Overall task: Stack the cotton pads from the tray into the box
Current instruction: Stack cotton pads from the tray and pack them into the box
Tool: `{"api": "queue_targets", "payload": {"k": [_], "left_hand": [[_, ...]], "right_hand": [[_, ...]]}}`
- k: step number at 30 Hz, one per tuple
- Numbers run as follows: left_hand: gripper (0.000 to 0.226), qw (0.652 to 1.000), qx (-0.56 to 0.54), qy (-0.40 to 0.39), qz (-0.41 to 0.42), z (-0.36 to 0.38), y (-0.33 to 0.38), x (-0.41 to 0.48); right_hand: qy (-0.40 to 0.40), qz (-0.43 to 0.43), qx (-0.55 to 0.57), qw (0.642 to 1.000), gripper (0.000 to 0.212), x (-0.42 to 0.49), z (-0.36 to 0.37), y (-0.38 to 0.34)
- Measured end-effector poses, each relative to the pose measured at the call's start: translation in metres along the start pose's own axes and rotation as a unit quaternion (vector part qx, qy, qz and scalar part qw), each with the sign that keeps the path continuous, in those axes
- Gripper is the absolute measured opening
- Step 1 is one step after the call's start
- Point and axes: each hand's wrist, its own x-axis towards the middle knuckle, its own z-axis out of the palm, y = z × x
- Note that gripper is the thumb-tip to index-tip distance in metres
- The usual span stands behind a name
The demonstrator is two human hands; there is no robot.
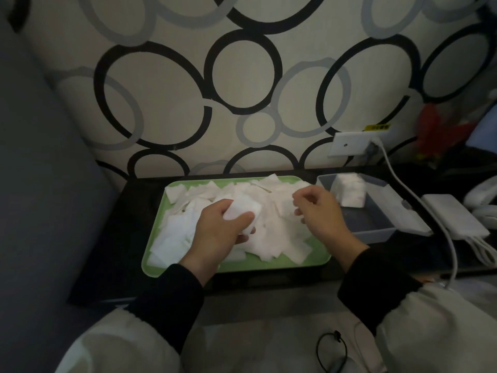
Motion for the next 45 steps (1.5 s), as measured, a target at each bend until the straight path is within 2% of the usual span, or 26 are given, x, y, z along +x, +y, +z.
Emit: {"api": "queue_targets", "payload": {"k": [2, 5, 8, 11, 14, 16, 19, 21, 24, 27, 30, 33, 35, 37, 40, 42, 45], "left_hand": [[0.014, 0.999, -0.038, 0.010, -0.033, -0.001, 0.000, 0.002], [0.015, 0.997, -0.055, 0.007, -0.044, -0.002, -0.001, 0.003], [0.022, 0.997, -0.051, 0.007, -0.048, -0.002, -0.002, 0.006], [0.026, 0.998, -0.044, 0.012, -0.053, -0.002, -0.004, 0.009], [0.026, 0.998, -0.041, 0.011, -0.052, -0.003, -0.005, 0.010], [0.026, 0.998, -0.038, 0.012, -0.052, -0.003, -0.005, 0.011], [0.024, 0.998, -0.032, 0.013, -0.052, -0.003, -0.005, 0.011], [0.024, 0.998, -0.030, 0.010, -0.052, -0.003, -0.006, 0.011], [0.019, 0.999, -0.019, 0.001, -0.050, -0.002, -0.005, 0.009], [0.018, 0.999, -0.001, -0.011, -0.045, 0.000, -0.006, 0.009], [0.017, 0.999, 0.008, -0.018, -0.042, 0.001, -0.007, 0.008], [0.023, 0.998, 0.019, -0.019, -0.049, 0.001, -0.009, 0.010], [0.036, 0.998, 0.025, -0.022, -0.058, 0.002, -0.011, 0.012], [0.041, 0.997, 0.027, -0.023, -0.063, 0.002, -0.011, 0.012], [0.022, 0.998, 0.018, -0.018, -0.054, 0.004, -0.009, 0.011], [0.018, 0.998, 0.010, -0.014, -0.055, 0.004, -0.009, 0.011], [0.019, 0.999, 0.010, -0.015, -0.050, 0.004, -0.009, 0.010]], "right_hand": [[-0.034, -0.030, -0.121, 0.992, 0.010, 0.006, -0.001, 0.013], [-0.119, -0.101, -0.259, 0.953, 0.015, 0.009, 0.000, 0.020], [-0.147, -0.116, -0.318, 0.929, 0.019, 0.008, 0.002, 0.021], [-0.147, -0.108, -0.336, 0.924, 0.027, 0.010, 0.004, 0.020], [-0.135, -0.110, -0.327, 0.929, 0.034, 0.012, 0.004, 0.019], [-0.099, -0.099, -0.291, 0.947, 0.033, 0.013, 0.001, 0.017], [-0.035, -0.069, -0.165, 0.983, 0.021, 0.012, -0.003, 0.013], [-0.014, -0.057, -0.113, 0.992, 0.009, 0.013, -0.004, 0.013], [-0.044, -0.036, -0.122, 0.991, 0.007, 0.012, -0.004, 0.017], [-0.074, -0.031, -0.162, 0.983, 0.023, 0.010, 0.000, 0.022], [-0.104, -0.026, -0.153, 0.982, 0.034, 0.008, 0.003, 0.023], [-0.127, -0.029, -0.163, 0.978, 0.026, 0.010, 0.002, 0.023], [-0.130, -0.027, -0.165, 0.977, 0.016, 0.011, 0.002, 0.024], [-0.119, -0.025, -0.150, 0.981, 0.014, 0.011, 0.001, 0.024], [-0.076, -0.037, -0.120, 0.989, 0.011, 0.012, -0.001, 0.020], [-0.040, -0.062, -0.092, 0.993, 0.011, 0.013, -0.002, 0.014], [-0.056, -0.044, 0.025, 0.997, 0.014, 0.010, -0.004, 0.001]]}}
